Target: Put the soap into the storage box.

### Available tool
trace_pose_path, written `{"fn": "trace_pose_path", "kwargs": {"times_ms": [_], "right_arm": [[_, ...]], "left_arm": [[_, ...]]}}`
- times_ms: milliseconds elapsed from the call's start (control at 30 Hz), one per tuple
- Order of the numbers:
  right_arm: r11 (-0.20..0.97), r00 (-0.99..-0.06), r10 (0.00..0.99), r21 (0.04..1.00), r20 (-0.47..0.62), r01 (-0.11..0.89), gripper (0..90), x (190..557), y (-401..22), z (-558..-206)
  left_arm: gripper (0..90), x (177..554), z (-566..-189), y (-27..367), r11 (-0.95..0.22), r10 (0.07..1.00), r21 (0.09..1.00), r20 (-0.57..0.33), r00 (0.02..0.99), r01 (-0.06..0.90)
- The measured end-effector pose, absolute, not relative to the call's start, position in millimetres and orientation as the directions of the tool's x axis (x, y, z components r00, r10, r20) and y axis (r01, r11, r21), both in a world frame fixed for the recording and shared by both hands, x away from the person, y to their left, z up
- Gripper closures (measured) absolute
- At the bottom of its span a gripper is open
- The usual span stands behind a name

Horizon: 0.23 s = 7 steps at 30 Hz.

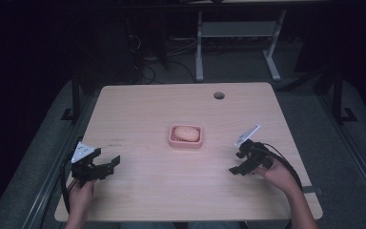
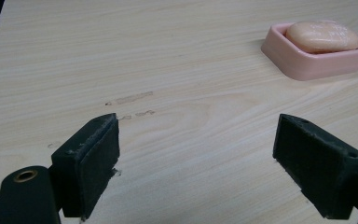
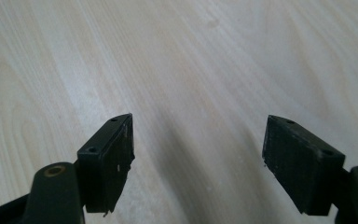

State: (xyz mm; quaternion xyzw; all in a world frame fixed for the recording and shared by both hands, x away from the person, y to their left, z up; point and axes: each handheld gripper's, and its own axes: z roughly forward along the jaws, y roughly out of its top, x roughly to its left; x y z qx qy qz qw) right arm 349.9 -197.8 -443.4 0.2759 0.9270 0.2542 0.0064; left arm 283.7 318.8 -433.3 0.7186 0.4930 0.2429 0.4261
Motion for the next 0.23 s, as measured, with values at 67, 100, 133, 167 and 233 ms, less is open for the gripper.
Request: {"fn": "trace_pose_path", "kwargs": {"times_ms": [67, 100, 133, 167, 233], "right_arm": [[0.713, -0.846, 0.518, 0.481, 0.129, 0.510, 24.3, 345.4, -200.2, -444.4], [0.711, -0.847, 0.517, 0.488, 0.126, 0.507, 24.3, 342.8, -201.8, -445.3], [0.709, -0.845, 0.519, 0.489, 0.127, 0.509, 24.4, 340.8, -202.7, -445.4], [0.707, -0.846, 0.519, 0.493, 0.124, 0.507, 24.3, 338.4, -203.9, -445.8], [0.698, -0.845, 0.521, 0.508, 0.121, 0.504, 24.3, 332.3, -206.8, -446.9]], "left_arm": [[14.2, 284.0, -433.4, 318.7, -0.152, 0.915, 0.852, -0.071, 0.397, 0.501], [14.2, 284.3, -433.5, 318.7, -0.153, 0.914, 0.853, -0.069, 0.399, 0.499], [14.2, 284.6, -433.5, 318.6, -0.156, 0.914, 0.853, -0.067, 0.401, 0.499], [14.3, 284.6, -433.7, 318.2, -0.155, 0.914, 0.853, -0.068, 0.400, 0.499], [14.2, 284.6, -434.1, 318.0, -0.159, 0.913, 0.850, -0.066, 0.402, 0.501]]}}
